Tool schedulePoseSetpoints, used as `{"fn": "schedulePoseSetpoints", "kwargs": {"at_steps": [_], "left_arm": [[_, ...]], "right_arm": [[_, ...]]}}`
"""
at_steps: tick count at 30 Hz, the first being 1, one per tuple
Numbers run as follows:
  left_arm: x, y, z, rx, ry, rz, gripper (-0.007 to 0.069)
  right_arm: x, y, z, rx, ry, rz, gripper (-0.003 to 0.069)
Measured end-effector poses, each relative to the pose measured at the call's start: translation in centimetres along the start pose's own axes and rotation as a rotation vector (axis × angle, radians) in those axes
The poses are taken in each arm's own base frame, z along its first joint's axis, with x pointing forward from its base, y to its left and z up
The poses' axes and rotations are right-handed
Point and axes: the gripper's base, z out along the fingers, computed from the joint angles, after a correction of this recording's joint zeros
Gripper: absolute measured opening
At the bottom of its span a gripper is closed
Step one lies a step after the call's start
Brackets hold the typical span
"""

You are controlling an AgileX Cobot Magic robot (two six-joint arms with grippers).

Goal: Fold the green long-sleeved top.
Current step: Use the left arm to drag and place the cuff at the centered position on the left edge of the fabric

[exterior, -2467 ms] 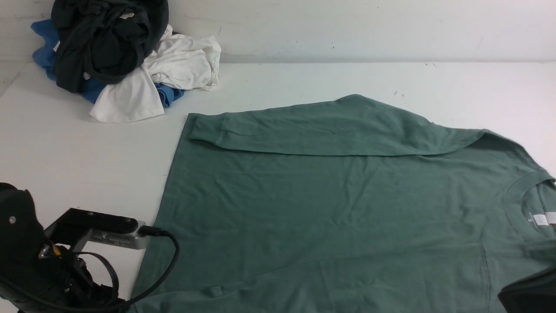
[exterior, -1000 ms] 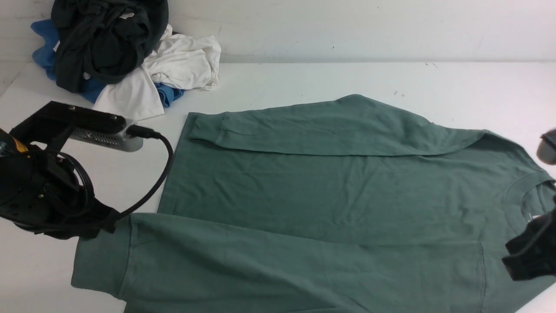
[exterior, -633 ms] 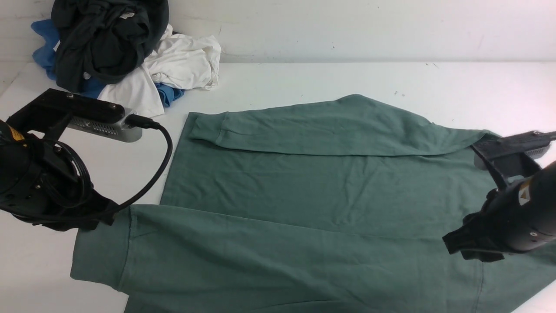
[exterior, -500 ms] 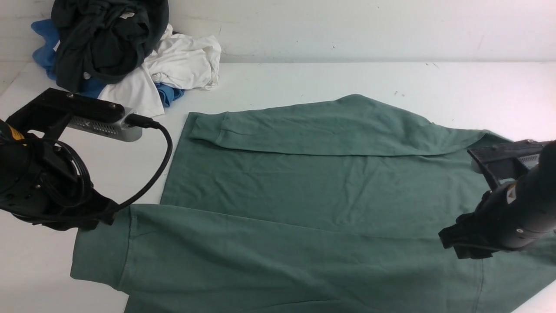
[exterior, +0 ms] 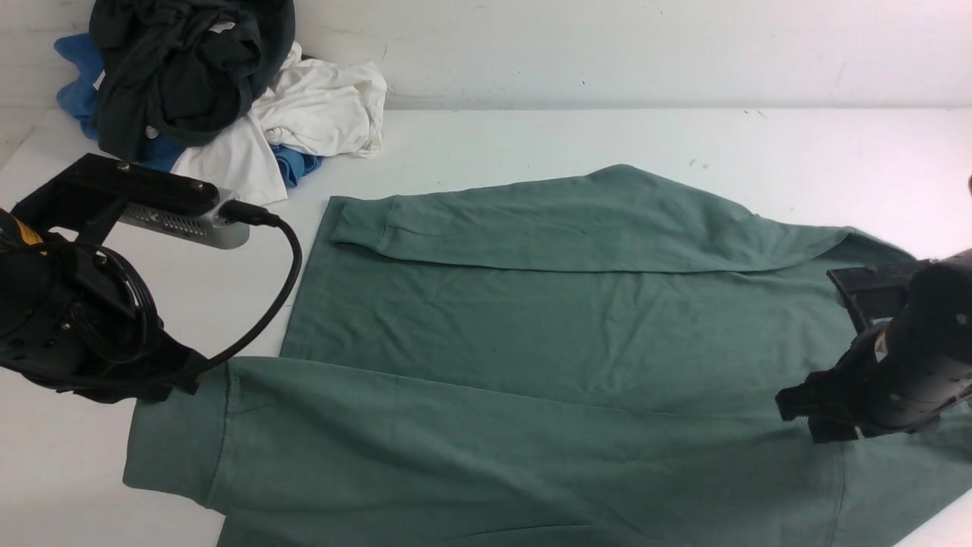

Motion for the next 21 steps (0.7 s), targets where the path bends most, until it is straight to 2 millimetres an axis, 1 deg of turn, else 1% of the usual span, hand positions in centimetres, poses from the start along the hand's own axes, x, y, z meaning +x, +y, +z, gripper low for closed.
{"fn": "schedulePoseSetpoints", "kwargs": {"at_steps": [2,5,8,13,15,18,20,21], "left_arm": [[0.0,0.0,0.0,0.0,0.0,0.005,0.0023],[-0.1,0.0,0.0,-0.002,-0.007,0.01,0.0023],[-0.1,0.0,0.0,-0.003,-0.012,0.01,0.0023],[-0.2,0.0,0.0,-0.006,-0.023,0.011,0.0023],[-0.2,0.0,0.0,-0.006,-0.023,0.012,0.0023],[-0.2,0.0,0.0,-0.006,-0.023,0.012,0.0023],[-0.2,0.0,0.0,-0.006,-0.023,0.012,0.0023],[-0.2,0.0,0.0,-0.006,-0.023,0.012,0.0023]], "right_arm": [[-0.7,-0.7,-0.2,0.01,-0.02,0.022,0.0336],[-1.3,-0.8,-0.2,0.012,-0.033,0.028,0.0336],[-1.4,-0.7,0.1,0.01,-0.022,0.029,0.0336],[-0.8,-0.5,1.6,0.005,0.053,0.011,0.0336],[-0.8,-0.5,1.8,0.004,0.059,0.009,0.0333],[-0.9,-0.5,1.7,0.003,0.058,0.008,0.0307],[-0.9,-0.4,1.8,0.0,0.062,0.012,0.0256],[-0.9,-0.4,1.8,0.0,0.062,0.012,0.025]]}}
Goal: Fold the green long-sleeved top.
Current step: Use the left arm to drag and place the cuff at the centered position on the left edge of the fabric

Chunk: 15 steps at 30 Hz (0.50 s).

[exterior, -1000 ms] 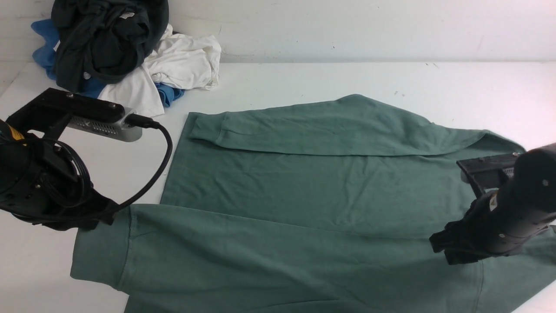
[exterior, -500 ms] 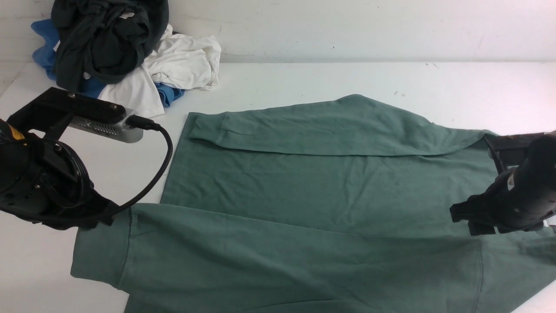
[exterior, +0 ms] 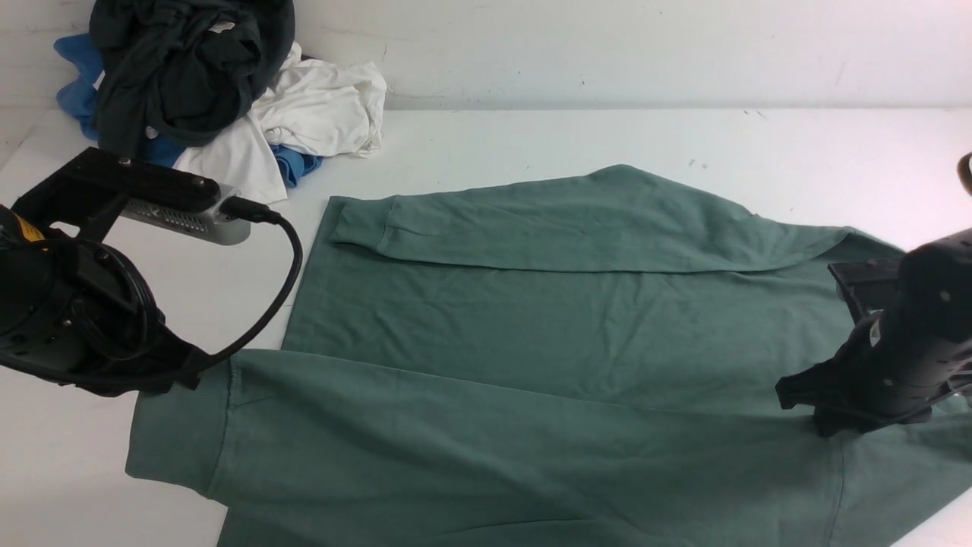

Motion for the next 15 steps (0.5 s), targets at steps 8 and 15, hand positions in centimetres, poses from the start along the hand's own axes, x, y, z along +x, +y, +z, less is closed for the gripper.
{"fn": "schedulePoseSetpoints", "kwargs": {"at_steps": [8,15], "left_arm": [[-0.1,0.0,0.0,-0.002,-0.006,0.0,0.0023],[-0.6,0.1,0.0,-0.013,-0.054,-0.001,0.0023]], "right_arm": [[0.0,-0.2,-0.5,0.01,-0.003,-0.009,0.0013],[0.6,-1.0,-4.0,0.058,-0.019,-0.028,0.0001]]}}
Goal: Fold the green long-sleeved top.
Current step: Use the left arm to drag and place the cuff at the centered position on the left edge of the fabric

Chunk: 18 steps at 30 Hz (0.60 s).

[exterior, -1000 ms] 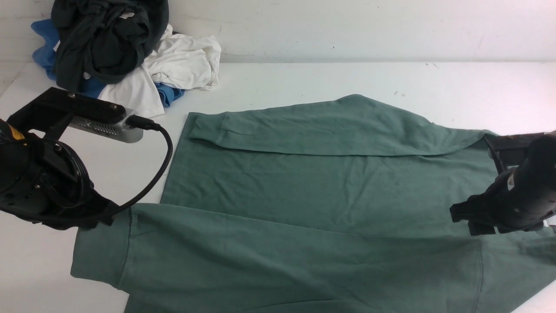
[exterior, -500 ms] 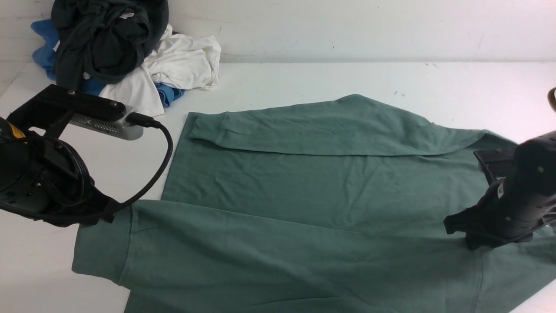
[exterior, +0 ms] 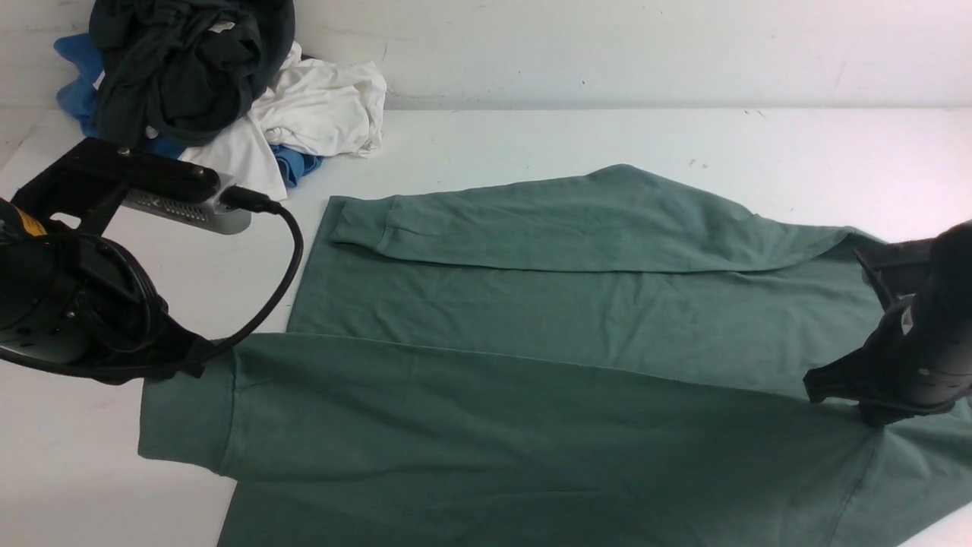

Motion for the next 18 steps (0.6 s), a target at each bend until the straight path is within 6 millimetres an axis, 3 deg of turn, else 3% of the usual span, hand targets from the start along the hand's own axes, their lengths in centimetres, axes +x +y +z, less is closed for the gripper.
{"fn": "schedulePoseSetpoints", "kwargs": {"at_steps": [3,9,13,14,16,18], "left_arm": [[-0.7,0.1,0.0,-0.003,-0.014,0.001,0.0023],[-5.6,1.1,2.0,0.0,-0.013,0.009,0.0023],[-8.5,1.8,4.0,0.004,-0.007,0.023,0.0023],[-9.9,2.2,5.4,0.007,0.001,0.03,0.0023],[-10.4,2.3,6.0,0.008,0.005,0.033,0.0023],[-11.5,2.7,8.1,0.014,0.026,0.041,0.0023]], "right_arm": [[0.2,-0.3,-1.1,0.013,-0.006,-0.001,0.0001],[0.9,-1.3,-2.3,0.037,0.019,0.023,0.0001],[1.0,-1.9,-2.2,0.044,0.034,0.043,0.0001],[1.0,-2.2,-2.1,0.047,0.036,0.052,0.0001],[1.0,-2.4,-2.1,0.046,0.037,0.059,0.0001],[1.0,-2.7,-2.1,0.046,0.035,0.074,0.0001]]}}
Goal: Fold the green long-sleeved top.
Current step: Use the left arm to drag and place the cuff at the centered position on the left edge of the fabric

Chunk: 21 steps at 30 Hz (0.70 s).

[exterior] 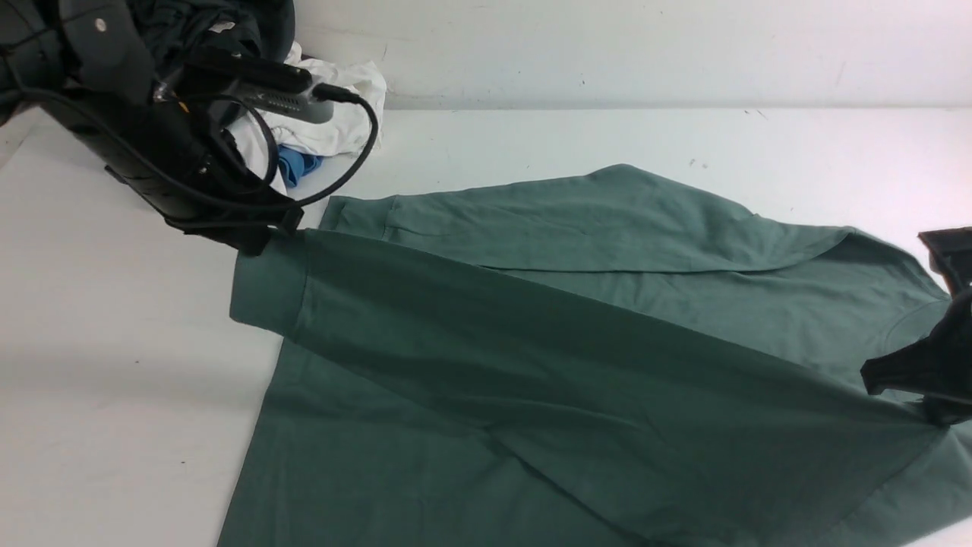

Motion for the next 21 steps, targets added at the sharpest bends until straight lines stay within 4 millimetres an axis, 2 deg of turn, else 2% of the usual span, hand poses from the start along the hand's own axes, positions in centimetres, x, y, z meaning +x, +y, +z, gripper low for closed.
{"fn": "schedulePoseSetpoints", "kwargs": {"at_steps": [8,10,13,19,20,21], "left_arm": [[-1.3,1.0,5.3,0.014,0.072,-0.004,0.0026],[-1.4,1.0,5.8,0.016,0.08,-0.004,0.0033],[-1.6,1.2,6.7,0.011,0.077,-0.002,0.0086],[-3.3,1.6,5.6,-0.02,-0.013,-0.022,0.0353],[-3.4,1.6,5.5,-0.021,-0.017,-0.021,0.0361],[-4.2,1.6,4.7,-0.025,-0.049,-0.064,0.042]], "right_arm": [[-0.3,0.1,0.8,-0.006,-0.002,0.002,0.0001],[-0.3,0.1,1.0,-0.008,0.001,0.001,0.0004],[-0.5,0.2,1.3,-0.012,-0.008,-0.001,0.0029],[-0.7,0.2,1.3,-0.014,-0.031,0.006,0.0182],[-0.7,0.2,1.3,-0.014,-0.03,0.006,0.0182],[-0.9,0.1,1.0,-0.012,-0.036,0.017,0.023]]}}
